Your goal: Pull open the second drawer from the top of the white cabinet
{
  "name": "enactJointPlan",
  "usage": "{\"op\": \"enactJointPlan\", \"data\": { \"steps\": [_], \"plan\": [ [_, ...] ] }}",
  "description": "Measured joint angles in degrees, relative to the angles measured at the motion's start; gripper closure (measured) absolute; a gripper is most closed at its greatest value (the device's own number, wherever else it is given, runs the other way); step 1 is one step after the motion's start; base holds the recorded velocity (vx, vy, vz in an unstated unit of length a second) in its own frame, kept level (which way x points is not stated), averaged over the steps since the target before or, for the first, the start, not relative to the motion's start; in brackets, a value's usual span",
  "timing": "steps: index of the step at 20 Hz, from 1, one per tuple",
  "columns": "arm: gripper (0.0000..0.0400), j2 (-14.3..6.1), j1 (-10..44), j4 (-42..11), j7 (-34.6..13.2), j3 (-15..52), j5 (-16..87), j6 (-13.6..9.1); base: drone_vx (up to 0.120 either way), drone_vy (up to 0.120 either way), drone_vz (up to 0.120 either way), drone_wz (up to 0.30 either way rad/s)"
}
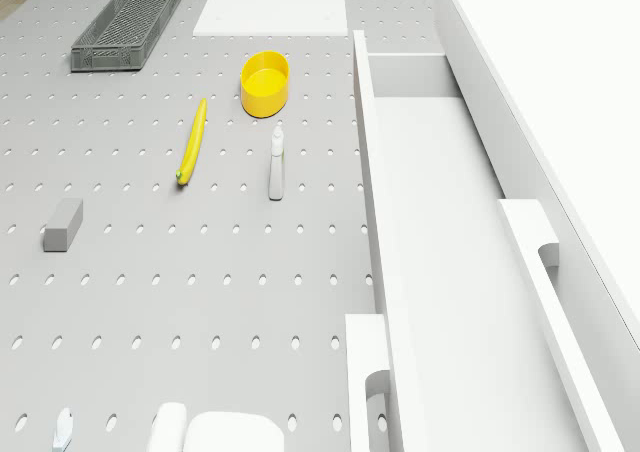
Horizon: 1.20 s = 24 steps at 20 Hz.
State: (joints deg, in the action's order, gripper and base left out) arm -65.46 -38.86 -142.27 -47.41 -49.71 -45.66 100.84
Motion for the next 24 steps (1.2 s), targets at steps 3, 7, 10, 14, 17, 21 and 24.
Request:
{"op": "enactJointPlan", "data": {
  "steps": [3, 7, 10, 14, 17, 21, 24],
  "plan": [
    [0.0299, -0.3, -0.2, 0.4, 0.0, -0.5, 0.6, -0.2, 0.0, 0.0, 0.0, 0.0],
    [0.0299, -0.8, -0.5, 1.7, -0.5, -2.0, 2.2, -1.5, 0.0, 0.0, 0.0, 0.0],
    [0.03, -1.1, -0.8, 2.9, -0.9, -3.3, 3.4, -2.7, 0.0, 0.0, 0.0, 0.0],
    [0.0174, -1.6, -1.2, 3.9, -1.5, -4.4, 4.6, -3.5, 0.0, 0.0, 0.0, 0.0],
    [0.0135, -2.0, -1.5, 4.3, -1.8, -4.9, 5.2, -3.7, 0.0, 0.0, 0.0, 0.0],
    [0.0113, -2.4, -1.8, 4.5, -2.1, -5.2, 5.8, -3.7, 0.0, -0.04, 0.0, 0.0],
    [0.0106, -2.7, -2.1, 4.6, -2.4, -5.3, 6.1, -3.5, 0.0, -0.12, 0.0, 0.0]
  ]
}}
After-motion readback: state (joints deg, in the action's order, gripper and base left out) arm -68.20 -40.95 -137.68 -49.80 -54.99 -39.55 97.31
